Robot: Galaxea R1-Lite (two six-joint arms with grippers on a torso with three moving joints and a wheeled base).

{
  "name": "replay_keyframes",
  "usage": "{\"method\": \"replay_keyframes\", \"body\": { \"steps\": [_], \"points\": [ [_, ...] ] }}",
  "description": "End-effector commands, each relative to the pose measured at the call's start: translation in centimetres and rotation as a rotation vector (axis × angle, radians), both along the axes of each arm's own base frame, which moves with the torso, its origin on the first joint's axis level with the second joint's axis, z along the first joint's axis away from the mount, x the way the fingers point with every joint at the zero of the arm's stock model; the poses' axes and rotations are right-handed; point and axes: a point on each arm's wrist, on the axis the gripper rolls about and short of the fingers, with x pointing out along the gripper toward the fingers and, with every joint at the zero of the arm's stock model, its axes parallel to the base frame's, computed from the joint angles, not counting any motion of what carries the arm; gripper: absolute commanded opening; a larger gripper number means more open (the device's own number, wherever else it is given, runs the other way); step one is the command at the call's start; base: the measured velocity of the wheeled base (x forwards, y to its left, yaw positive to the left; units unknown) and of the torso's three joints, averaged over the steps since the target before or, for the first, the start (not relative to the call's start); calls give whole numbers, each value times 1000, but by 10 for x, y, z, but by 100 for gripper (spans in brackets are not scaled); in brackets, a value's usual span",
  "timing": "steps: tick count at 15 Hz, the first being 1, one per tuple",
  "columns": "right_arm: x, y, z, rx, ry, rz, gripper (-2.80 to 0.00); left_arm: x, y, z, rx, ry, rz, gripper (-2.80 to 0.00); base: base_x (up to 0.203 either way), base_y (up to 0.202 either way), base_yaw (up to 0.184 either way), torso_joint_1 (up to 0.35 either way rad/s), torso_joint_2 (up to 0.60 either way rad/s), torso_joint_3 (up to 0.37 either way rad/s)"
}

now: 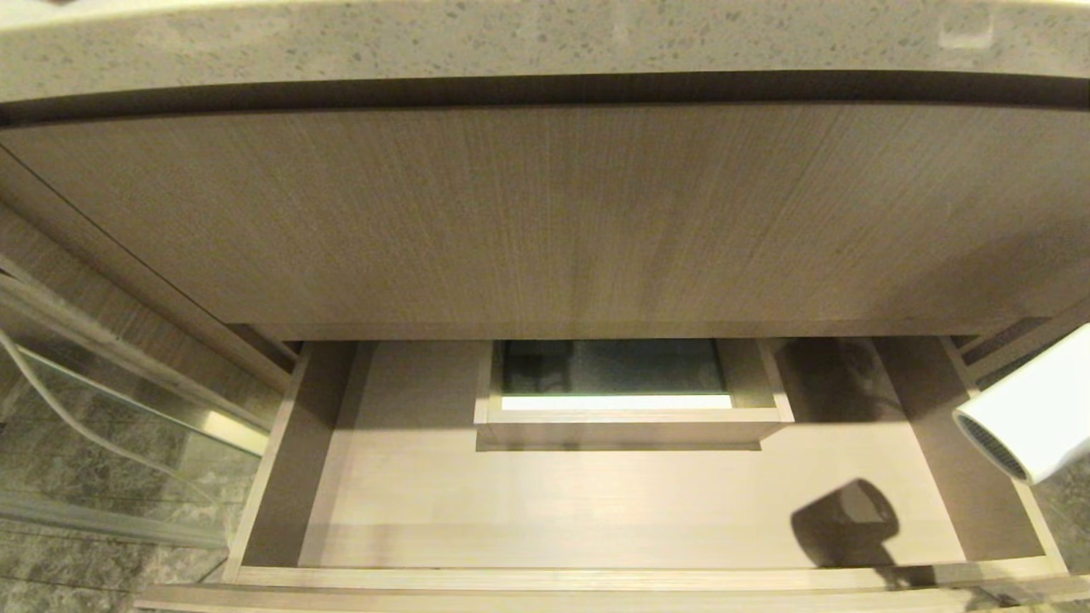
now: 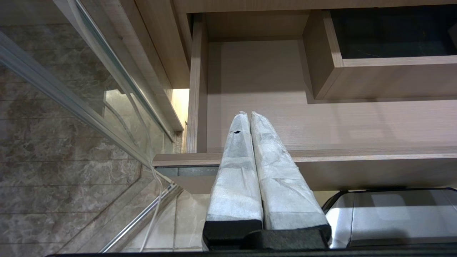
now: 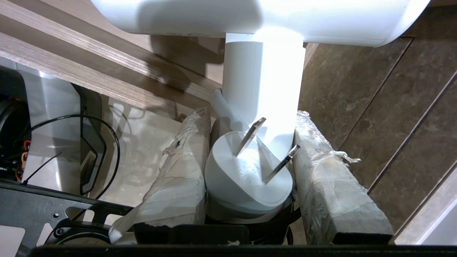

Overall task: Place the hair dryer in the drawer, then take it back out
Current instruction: Place it on the countertop

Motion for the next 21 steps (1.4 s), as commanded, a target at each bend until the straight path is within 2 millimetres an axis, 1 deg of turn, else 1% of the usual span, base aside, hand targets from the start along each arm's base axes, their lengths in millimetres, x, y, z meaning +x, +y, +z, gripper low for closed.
{"method": "replay_keyframes", "body": {
  "steps": [1,8,14,17,19,21],
  "points": [
    [-6,3,-1,-7,-12,5,-280,0,0,0,0,-2,0,-280,0,0,0,0,0,0],
    [-7,4,2,-5,-47,30,-280,0,0,0,0,-2,0,-280,0,0,0,25,-30,-9],
    [-8,5,2,-11,-62,27,-280,0,0,0,0,-2,0,-280,0,0,0,234,-448,-187],
    [-7,4,2,-20,-79,28,-280,0,0,0,0,-1,0,-280,0,0,0,70,-489,-217],
    [-8,5,2,-24,-86,30,-280,0,0,0,0,-1,1,-280,0,0,0,310,-491,-223],
    [-9,5,2,-26,-91,28,-280,0,0,0,0,-1,0,-280,0,0,0,469,-491,-238]
  ]
}}
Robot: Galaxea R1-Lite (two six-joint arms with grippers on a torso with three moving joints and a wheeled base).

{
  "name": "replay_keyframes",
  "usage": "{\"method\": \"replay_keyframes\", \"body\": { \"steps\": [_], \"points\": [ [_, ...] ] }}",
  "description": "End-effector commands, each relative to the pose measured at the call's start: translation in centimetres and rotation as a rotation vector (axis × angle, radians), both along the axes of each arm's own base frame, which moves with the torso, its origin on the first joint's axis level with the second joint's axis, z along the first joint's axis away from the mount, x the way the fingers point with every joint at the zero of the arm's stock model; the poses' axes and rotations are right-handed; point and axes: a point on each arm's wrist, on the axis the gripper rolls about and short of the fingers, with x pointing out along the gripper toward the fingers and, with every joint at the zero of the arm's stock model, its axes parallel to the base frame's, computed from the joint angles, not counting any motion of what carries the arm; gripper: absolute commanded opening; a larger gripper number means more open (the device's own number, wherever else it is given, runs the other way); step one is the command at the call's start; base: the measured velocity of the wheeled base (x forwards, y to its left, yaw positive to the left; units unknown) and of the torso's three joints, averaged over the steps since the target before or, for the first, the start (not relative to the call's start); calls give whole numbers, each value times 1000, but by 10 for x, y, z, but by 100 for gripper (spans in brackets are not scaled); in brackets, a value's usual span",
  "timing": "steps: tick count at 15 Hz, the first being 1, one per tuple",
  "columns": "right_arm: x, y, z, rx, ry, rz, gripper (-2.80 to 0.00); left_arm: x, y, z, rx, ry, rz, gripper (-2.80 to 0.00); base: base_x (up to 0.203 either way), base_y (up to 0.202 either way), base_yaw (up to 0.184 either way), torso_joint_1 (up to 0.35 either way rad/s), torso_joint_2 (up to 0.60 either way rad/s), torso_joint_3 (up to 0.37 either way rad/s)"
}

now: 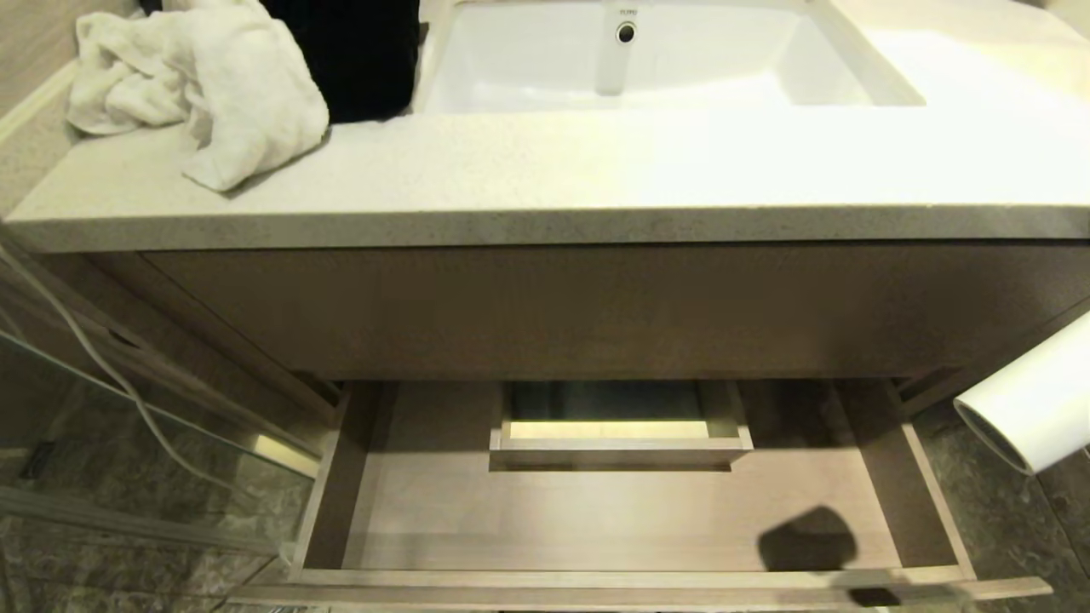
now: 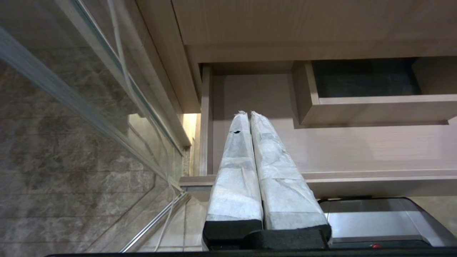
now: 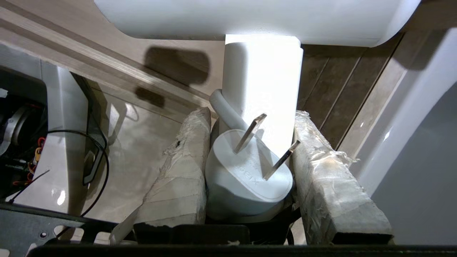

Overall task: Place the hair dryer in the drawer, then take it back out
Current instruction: Place it on the countertop

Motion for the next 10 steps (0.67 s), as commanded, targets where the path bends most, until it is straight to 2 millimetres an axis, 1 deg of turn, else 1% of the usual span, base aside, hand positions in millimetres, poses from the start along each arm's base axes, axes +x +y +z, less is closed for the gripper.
{"method": "replay_keyframes", "body": {
  "steps": [1,10],
  "points": [
    [0,0,0,-2,2,5,-280,0,0,0,0,-2,2,-280,0,0,0,354,-488,-237],
    [-2,1,1,-5,-55,-13,-280,0,0,0,0,-1,0,-280,0,0,0,301,-548,-256]
  ]
}}
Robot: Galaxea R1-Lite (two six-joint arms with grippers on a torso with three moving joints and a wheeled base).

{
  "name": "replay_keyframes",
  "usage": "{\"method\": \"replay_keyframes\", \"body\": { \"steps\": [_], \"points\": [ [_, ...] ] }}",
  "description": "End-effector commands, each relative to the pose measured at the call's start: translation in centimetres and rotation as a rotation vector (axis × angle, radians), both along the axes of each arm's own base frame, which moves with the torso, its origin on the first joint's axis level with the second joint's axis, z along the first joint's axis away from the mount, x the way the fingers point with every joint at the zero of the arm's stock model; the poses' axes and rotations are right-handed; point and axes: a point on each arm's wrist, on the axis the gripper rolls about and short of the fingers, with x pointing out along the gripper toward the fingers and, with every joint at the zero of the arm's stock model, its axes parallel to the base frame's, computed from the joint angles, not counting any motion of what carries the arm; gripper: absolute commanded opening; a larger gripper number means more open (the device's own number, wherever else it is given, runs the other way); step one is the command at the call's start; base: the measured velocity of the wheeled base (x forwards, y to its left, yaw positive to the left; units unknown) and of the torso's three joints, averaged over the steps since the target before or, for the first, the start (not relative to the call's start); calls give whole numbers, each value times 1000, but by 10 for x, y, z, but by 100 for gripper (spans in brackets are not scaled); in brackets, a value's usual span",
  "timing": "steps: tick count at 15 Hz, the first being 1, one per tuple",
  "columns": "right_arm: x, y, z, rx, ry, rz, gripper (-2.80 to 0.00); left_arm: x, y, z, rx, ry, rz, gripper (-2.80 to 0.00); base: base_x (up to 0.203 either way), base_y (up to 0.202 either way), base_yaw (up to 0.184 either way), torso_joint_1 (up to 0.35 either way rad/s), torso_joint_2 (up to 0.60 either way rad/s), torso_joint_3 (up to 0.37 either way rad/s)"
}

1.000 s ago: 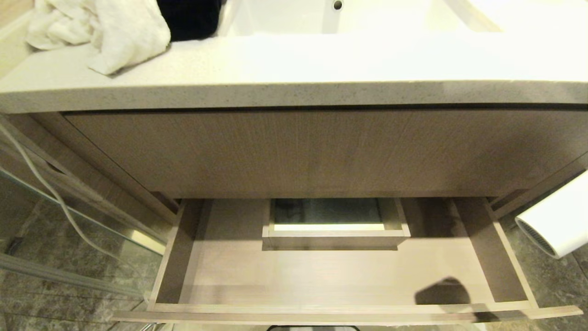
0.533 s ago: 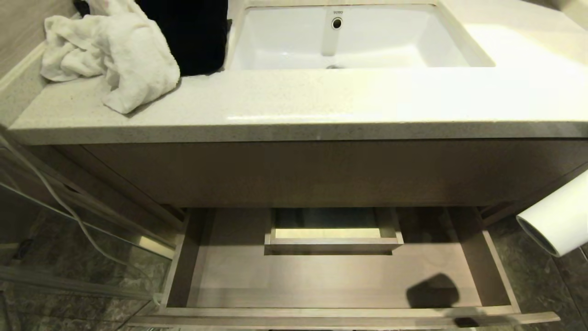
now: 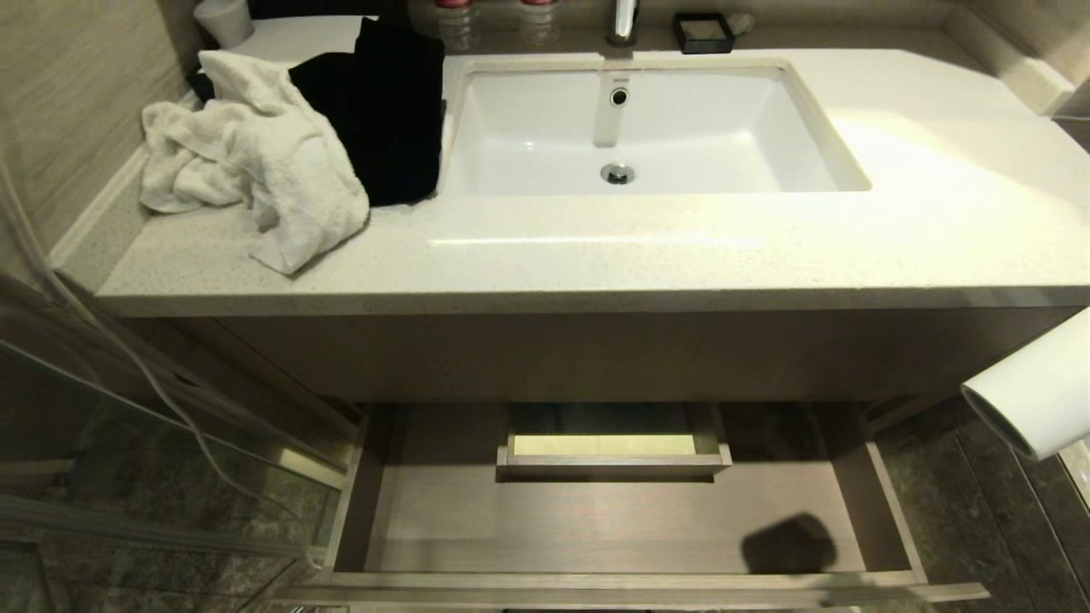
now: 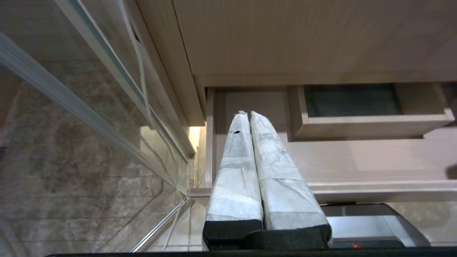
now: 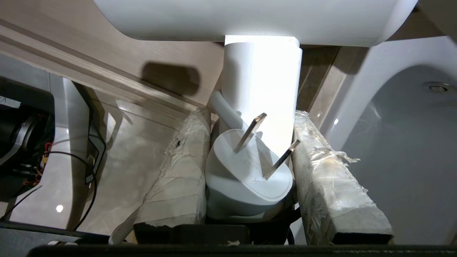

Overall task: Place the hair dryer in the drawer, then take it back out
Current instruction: Place it on the countertop

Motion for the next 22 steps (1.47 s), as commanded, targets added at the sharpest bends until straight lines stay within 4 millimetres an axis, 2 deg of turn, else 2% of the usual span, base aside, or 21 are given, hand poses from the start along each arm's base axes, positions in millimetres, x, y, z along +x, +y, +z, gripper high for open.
{"method": "replay_keyframes", "body": {
  "steps": [1,8,14,22],
  "points": [
    [-1,1,-1,-3,-3,4,-280,0,0,0,0,-2,0,-280,0,0,0,312,-601,-289],
    [0,0,1,-18,-23,6,-280,0,0,0,0,0,0,-280,0,0,0,246,-469,-226],
    [2,-1,2,-17,-22,-3,-280,0,0,0,0,-2,0,-280,0,0,0,18,-39,-16],
    [5,-4,6,-40,-69,-15,-280,0,0,0,0,0,0,-280,0,0,0,233,-17,212]
  ]
}}
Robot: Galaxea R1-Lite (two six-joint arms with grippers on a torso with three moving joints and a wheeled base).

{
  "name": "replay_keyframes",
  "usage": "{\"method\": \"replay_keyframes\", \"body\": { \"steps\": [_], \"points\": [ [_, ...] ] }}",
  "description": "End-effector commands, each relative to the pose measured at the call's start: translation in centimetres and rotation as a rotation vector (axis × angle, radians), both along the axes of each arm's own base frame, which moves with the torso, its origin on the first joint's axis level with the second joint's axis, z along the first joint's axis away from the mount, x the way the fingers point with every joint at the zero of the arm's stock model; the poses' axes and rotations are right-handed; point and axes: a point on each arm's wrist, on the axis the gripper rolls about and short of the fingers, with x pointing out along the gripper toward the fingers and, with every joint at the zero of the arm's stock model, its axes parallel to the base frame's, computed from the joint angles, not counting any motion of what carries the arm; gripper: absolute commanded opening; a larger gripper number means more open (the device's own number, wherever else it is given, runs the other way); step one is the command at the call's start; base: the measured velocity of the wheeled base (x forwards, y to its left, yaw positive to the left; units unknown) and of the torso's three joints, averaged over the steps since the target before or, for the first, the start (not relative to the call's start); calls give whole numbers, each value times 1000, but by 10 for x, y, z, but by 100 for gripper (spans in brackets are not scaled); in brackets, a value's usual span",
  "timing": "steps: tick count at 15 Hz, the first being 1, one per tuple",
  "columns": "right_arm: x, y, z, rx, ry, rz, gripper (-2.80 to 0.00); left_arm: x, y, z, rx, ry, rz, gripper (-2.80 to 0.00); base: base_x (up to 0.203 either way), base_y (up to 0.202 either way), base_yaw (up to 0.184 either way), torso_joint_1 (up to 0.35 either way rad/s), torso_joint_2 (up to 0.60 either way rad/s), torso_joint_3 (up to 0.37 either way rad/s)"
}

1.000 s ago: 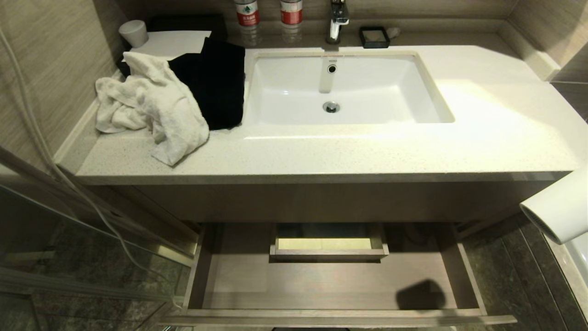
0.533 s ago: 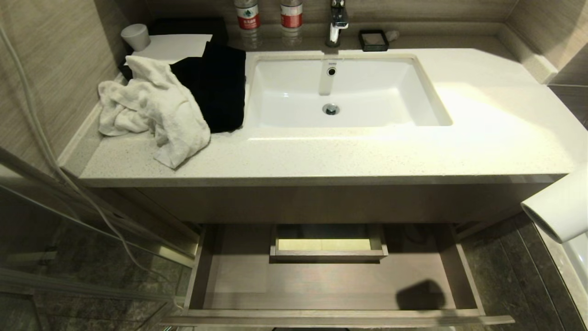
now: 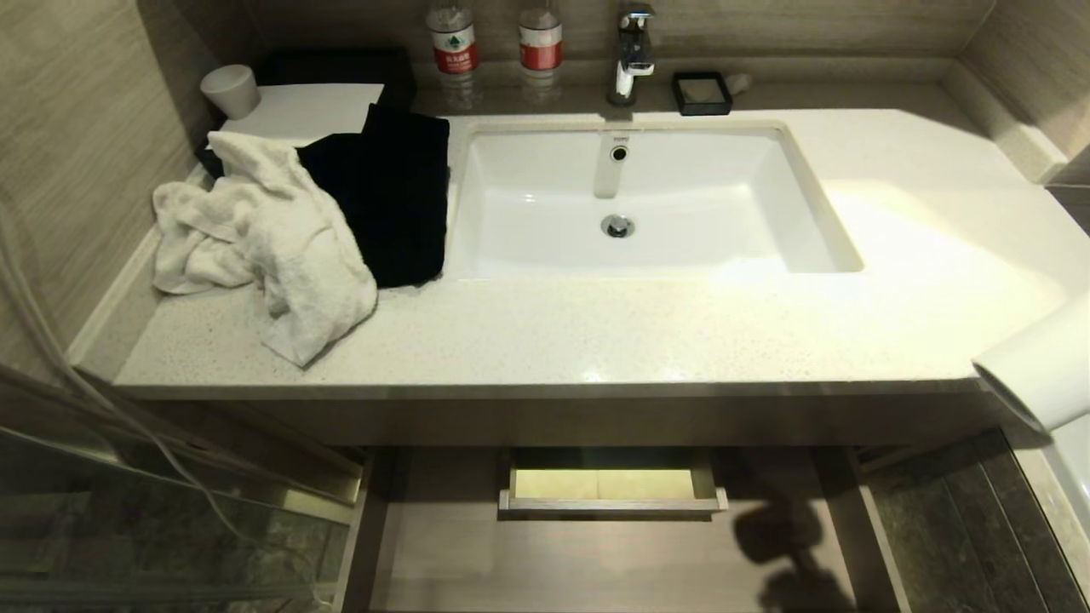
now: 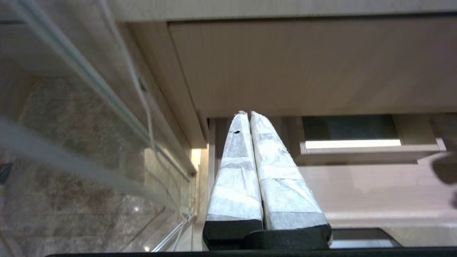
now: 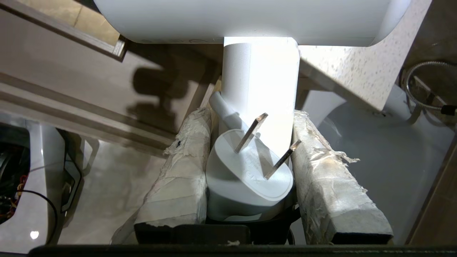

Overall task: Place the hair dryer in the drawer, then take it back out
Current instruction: Place it on the countertop

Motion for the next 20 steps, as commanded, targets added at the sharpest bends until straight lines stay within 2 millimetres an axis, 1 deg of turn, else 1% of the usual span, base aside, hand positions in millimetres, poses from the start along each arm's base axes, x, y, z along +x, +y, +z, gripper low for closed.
{"method": "replay_keyframes", "body": {
  "steps": [1,6,8,11,14,16,18,20],
  "points": [
    [1,-1,0,-1,3,-4,-280,0,0,0,0,0,0,-280,0,0,0,300,-63,249],
    [3,-11,-2,4,12,-89,-280,0,0,0,0,0,0,-280,0,0,0,314,-99,214],
    [6,-16,-1,4,10,-106,-280,0,0,0,0,-2,0,-280,0,0,0,140,-48,85],
    [18,-30,4,15,28,-148,-280,0,0,0,0,-2,0,-280,0,0,0,29,-12,21],
    [39,-48,14,27,45,-166,-280,0,0,0,0,-2,0,-280,0,0,0,0,0,0],
    [60,-66,23,37,56,-163,-280,0,0,0,0,0,0,-280,0,0,0,0,0,0],
    [82,-82,25,64,66,-130,-280,0,0,0,0,-1,0,-280,0,0,0,0,0,0],
    [102,-97,20,98,91,-108,-280,0,0,0,0,-2,0,-280,0,0,0,0,0,0]
  ]
}}
